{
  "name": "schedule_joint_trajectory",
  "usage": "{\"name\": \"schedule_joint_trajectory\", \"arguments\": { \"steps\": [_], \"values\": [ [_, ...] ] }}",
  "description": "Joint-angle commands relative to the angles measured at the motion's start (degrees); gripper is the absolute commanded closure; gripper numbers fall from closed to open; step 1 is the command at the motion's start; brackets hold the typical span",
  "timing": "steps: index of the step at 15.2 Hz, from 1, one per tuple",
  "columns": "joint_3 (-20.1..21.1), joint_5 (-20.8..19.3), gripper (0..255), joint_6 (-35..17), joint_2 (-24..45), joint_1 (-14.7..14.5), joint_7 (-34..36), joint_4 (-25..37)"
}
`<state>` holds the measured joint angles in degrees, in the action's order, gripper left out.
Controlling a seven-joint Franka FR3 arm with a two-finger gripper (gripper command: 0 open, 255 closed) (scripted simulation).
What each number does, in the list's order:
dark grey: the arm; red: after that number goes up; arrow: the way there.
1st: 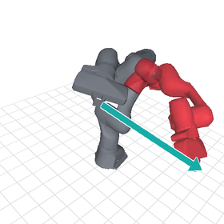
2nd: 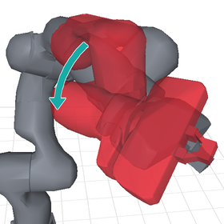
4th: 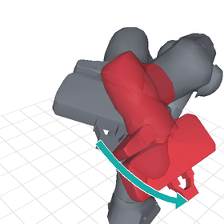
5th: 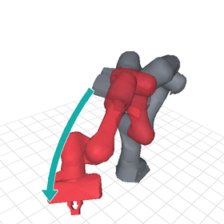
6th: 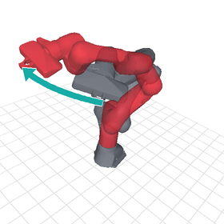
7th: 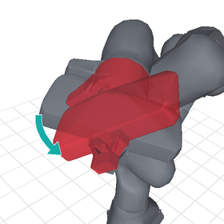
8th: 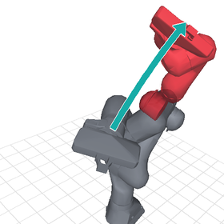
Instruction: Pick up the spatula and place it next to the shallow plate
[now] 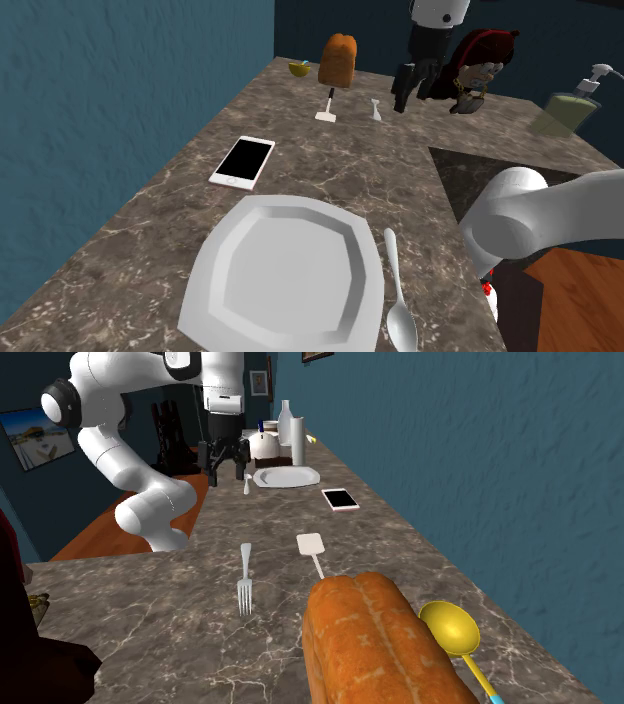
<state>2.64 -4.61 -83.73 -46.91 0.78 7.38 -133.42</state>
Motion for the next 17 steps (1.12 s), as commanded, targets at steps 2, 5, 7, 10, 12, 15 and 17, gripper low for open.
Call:
{"name": "schedule_joint_trajectory", "arguments": {
  "steps": [2,5,7,10,12,15,17],
  "values": [
    [0.43,0.45,0,-1.62,1.89,0.65,1.98,0.43],
    [1.59,1.55,0,-6.22,7.73,2.64,7.77,2.22],
    [2.23,2.04,0,-9.02,11.72,3.93,11.53,3.8],
    [2.99,2.48,0,-12.79,17.75,5.83,17.04,6.69],
    [3.35,2.59,0,-14.99,21.77,7.05,20.62,8.93],
    [3.59,2.51,0,-17.84,27.73,8.73,25.88,12.72],
    [3.56,2.36,0,-19.44,31.64,9.73,29.29,15.49]
  ]
}}
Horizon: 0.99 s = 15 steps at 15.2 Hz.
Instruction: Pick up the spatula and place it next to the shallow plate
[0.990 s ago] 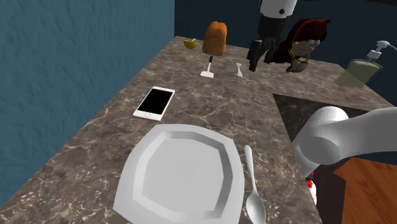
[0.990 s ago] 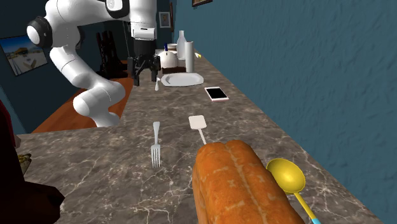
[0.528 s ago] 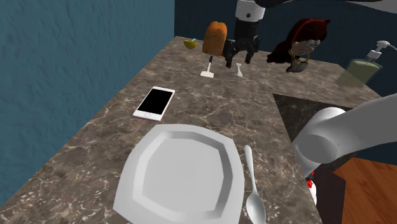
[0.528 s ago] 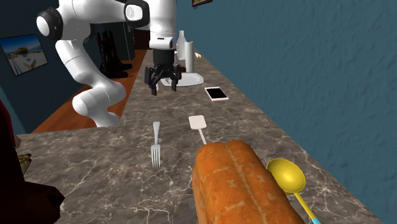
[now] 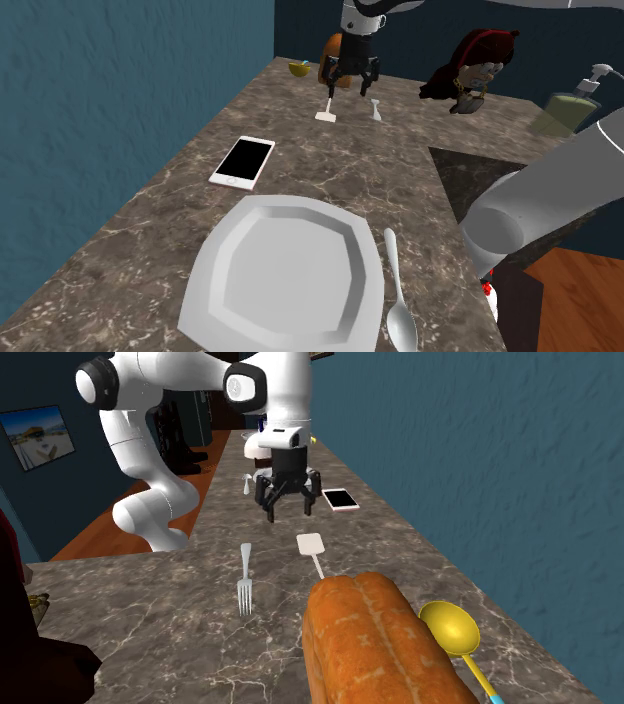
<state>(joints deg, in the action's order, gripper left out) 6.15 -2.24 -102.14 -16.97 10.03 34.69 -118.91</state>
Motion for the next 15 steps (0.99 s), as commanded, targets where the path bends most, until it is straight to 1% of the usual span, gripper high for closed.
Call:
{"name": "schedule_joint_trajectory", "arguments": {
  "steps": [1,8,9,15],
  "values": [
    [-0.01,-0.11,0,-1.74,3.63,0.96,3.65,2.43],
    [-1.51,-0.73,0,-5.24,16.62,3.8,14.57,13.65],
    [-1.58,-0.73,0,-5.29,16.88,3.83,14.78,13.9],
    [-1.68,-0.87,0,-9.76,17.62,3.9,14.87,10.17]
  ]
}}
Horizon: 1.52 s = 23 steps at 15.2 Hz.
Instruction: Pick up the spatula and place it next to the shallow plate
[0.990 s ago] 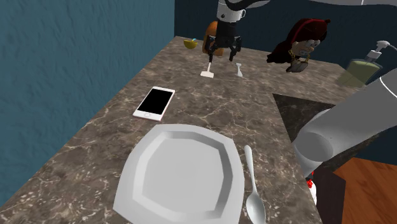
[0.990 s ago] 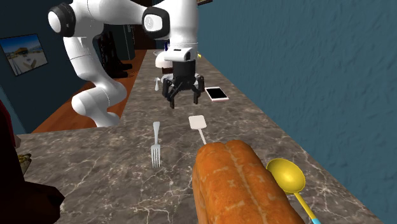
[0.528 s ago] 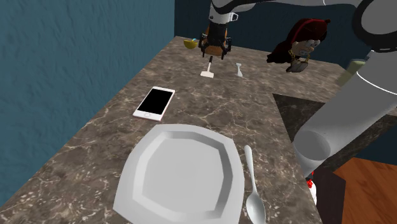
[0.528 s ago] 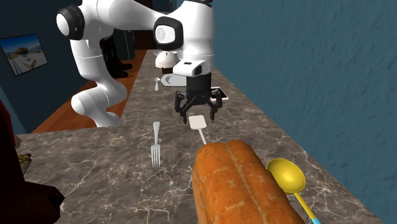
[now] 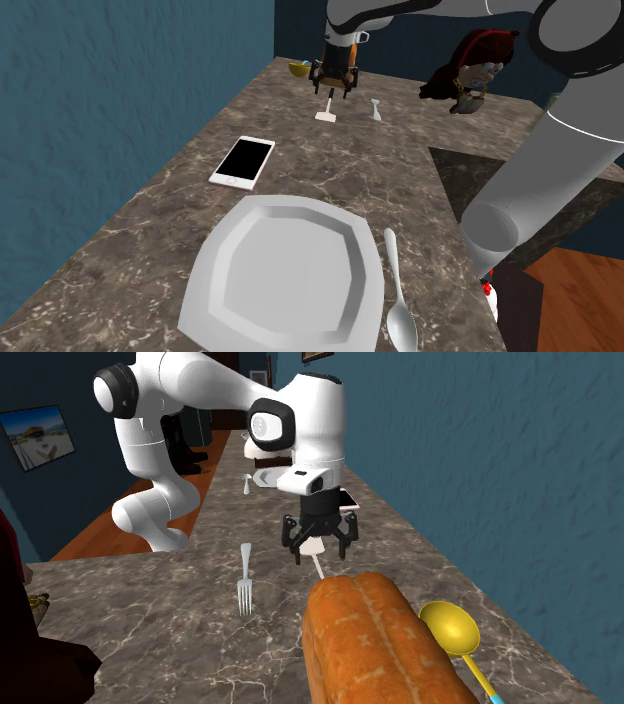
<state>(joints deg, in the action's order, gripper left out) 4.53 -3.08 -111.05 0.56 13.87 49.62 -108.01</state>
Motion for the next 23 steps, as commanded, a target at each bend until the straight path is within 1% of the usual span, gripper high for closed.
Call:
{"name": "schedule_joint_trajectory", "arguments": {
  "steps": [1,9,10,19,23],
  "values": [
    [-0.08,-0.07,0,-2.01,0.36,0.09,-0.02,-1.62],
    [-0.09,-0.07,0,-2.0,0.36,0.09,-0.03,-1.62],
    [-0.09,-0.07,255,-2.0,0.36,0.09,-0.03,-1.62],
    [-0.09,-0.07,255,-2.0,0.36,0.09,-0.03,-1.62],
    [-0.08,0.03,255,0.98,-0.09,0.08,-0.2,0.93]
  ]
}}
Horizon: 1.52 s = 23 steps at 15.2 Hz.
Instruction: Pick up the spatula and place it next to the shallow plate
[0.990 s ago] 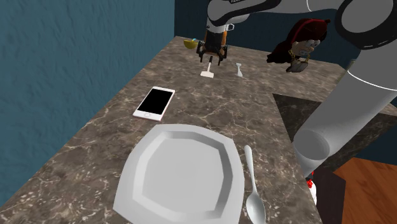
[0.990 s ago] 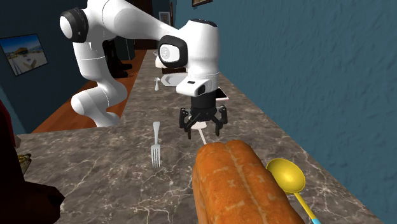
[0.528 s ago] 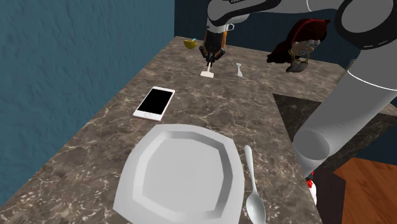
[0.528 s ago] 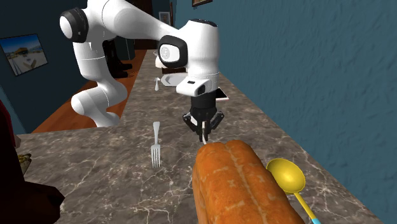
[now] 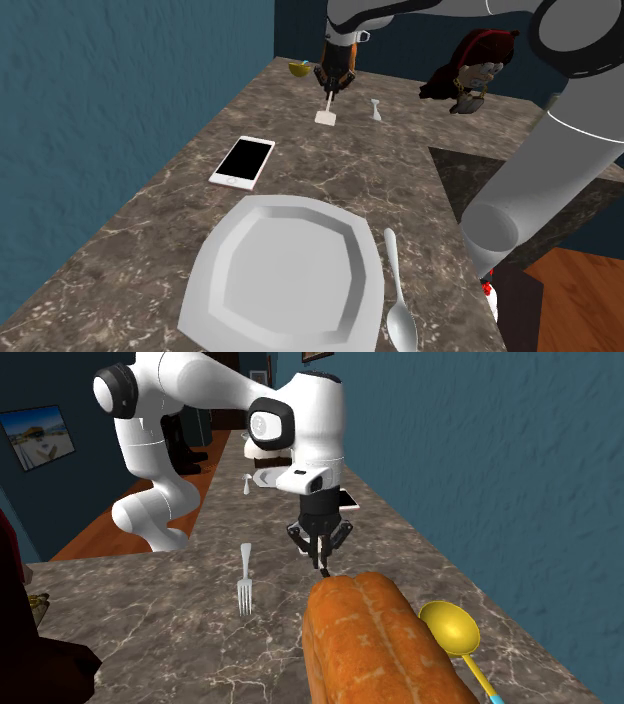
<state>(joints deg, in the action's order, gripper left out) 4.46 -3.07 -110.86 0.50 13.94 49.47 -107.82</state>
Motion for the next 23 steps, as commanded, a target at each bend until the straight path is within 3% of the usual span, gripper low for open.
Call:
{"name": "schedule_joint_trajectory", "arguments": {
  "steps": [1,14,23],
  "values": [
    [0.0,0.04,255,1.55,-0.12,0.0,-0.09,1.42],
    [0.05,0.16,255,11.45,-0.06,-0.05,-0.53,11.39],
    [2.35,2.22,255,10.24,-19.24,-2.34,3.48,-9.09]
  ]
}}
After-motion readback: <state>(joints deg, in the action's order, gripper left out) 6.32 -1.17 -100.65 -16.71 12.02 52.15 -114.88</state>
